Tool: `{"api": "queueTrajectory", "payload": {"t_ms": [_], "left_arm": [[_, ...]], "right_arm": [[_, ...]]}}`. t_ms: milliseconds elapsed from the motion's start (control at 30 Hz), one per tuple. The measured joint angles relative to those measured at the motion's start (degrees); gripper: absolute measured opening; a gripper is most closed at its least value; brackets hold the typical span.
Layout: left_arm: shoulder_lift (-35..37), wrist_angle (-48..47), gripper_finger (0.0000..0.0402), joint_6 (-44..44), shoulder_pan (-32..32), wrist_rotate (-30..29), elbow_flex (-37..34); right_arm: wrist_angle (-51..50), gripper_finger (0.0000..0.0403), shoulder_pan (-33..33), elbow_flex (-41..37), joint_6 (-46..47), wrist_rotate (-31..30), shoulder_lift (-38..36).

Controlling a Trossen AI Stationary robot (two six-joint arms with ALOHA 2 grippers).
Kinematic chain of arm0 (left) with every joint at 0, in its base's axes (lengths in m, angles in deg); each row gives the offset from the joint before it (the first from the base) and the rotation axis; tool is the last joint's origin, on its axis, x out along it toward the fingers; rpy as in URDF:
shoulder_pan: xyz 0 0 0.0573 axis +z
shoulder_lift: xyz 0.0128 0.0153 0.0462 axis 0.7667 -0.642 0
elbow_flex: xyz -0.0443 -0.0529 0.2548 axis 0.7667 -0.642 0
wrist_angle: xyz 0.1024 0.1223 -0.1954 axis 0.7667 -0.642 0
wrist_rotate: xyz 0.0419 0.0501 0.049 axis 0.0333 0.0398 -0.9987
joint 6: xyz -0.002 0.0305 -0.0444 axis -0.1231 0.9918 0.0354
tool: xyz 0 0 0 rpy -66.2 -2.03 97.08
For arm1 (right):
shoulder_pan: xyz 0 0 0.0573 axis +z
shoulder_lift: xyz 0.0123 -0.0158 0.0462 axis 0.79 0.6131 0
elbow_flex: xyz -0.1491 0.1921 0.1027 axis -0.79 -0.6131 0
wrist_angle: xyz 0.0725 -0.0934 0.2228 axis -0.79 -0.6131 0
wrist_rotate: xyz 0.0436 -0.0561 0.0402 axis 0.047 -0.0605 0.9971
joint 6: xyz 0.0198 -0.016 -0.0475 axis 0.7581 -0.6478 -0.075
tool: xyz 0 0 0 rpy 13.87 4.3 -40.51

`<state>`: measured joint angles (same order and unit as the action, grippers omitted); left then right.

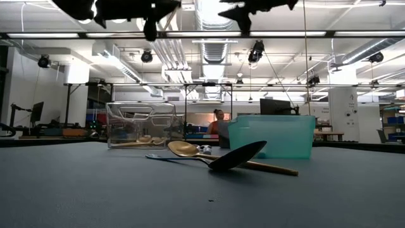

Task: Sort silverware by color (type)
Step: Adjust the gold spoon in the transparent bin

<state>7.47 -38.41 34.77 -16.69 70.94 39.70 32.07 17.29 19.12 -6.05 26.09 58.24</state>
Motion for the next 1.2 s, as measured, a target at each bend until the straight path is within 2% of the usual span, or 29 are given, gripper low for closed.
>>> {"api": "queueTrajectory", "payload": {"t_ms": [133, 300, 500, 600, 733, 867, 1100, 1200], "left_arm": [[-0.7, 5.6, 0.0001, 0.4, -2.0, -3.5, 0.0], [-2.2, 6.4, 0.0001, 3.1, -4.2, -10.3, 0.0], [-4.6, 4.6, 0.0001, 7.6, -6.4, -21.5, 2.3], [-5.5, -4.9, 0.0001, 13.6, -6.8, -25.9, 7.8], [-7.9, -23.1, 0.0001, 24.2, -7.1, -30.7, 18.4], [-11.2, -39.7, 0.0001, 34.2, -7.2, -38.0, 29.2], [-17.4, -58.4, 0.0, 42.9, -7.8, -45.5, 42.6], [-20.4, -65.0, 0.0, 45.0, -9.0, -51.6, 46.3]], "right_arm": [[8.2, 0.0176, 2.0, 0.0, 5.4, 1.5, 0.7], [15.8, 0.0176, 3.4, 0.0, 10.7, 1.0, 1.3], [16.2, 0.0176, 3.4, 0.0, 14.1, -8.2, 1.3], [16.2, 0.0176, 3.3, 0.0, 14.2, -11.0, 1.2], [16.2, 0.0176, 3.3, 0.0, 14.2, -11.9, 1.1], [16.0, 0.0176, 3.3, 0.0, 14.1, -13.7, 0.9], [12.4, 0.0176, 3.1, 0.0, 16.5, -21.9, 0.1], [10.6, 0.0176, 2.0, 0.3, 21.9, -23.3, -0.2]]}}
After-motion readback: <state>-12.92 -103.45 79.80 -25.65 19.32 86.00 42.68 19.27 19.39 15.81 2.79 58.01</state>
